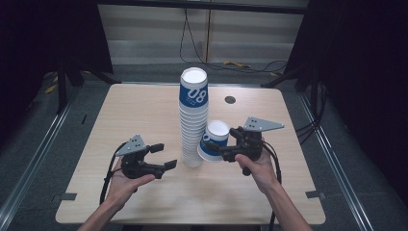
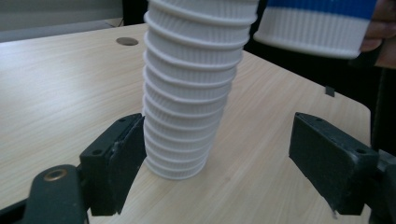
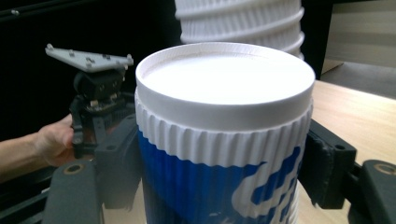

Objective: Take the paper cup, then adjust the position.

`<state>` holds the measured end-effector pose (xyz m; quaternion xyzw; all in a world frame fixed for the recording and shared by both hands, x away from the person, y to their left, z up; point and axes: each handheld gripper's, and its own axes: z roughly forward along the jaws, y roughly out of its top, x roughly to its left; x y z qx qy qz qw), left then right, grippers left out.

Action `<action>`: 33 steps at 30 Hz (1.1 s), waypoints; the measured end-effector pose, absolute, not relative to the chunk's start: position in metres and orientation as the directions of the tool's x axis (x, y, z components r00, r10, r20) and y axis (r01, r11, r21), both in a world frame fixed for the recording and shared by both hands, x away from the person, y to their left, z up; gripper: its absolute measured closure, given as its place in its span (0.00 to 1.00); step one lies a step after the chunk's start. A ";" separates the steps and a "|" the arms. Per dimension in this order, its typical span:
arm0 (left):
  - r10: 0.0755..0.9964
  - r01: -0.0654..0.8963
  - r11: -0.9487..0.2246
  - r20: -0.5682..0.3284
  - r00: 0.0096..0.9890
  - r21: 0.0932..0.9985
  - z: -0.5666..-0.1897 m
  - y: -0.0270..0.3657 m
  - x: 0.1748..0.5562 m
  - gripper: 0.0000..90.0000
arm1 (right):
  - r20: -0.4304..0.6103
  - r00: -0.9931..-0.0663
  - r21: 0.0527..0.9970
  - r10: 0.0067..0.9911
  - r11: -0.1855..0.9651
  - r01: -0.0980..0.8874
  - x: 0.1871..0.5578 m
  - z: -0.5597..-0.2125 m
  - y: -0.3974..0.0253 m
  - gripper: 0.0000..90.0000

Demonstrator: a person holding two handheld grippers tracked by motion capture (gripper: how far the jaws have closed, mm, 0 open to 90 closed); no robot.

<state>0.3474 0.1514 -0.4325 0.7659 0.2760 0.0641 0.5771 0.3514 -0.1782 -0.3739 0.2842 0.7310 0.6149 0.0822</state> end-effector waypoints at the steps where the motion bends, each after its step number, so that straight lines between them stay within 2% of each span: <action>1: 0.493 0.344 -0.185 -0.216 0.843 0.920 -0.432 0.150 0.347 0.20 | 0.233 -0.824 0.945 0.516 0.080 0.317 0.350 -0.376 -0.178 0.29; 17: 0.460 0.346 -0.187 -0.229 0.858 0.919 -0.440 0.145 0.341 0.18 | 0.278 -0.826 0.936 0.490 0.053 0.347 0.343 -0.399 -0.176 0.29; 33: 0.364 0.322 -0.205 -0.233 0.902 0.924 -0.439 0.132 0.330 0.17 | 0.299 -0.841 0.927 0.451 0.073 0.369 0.343 -0.414 -0.163 0.29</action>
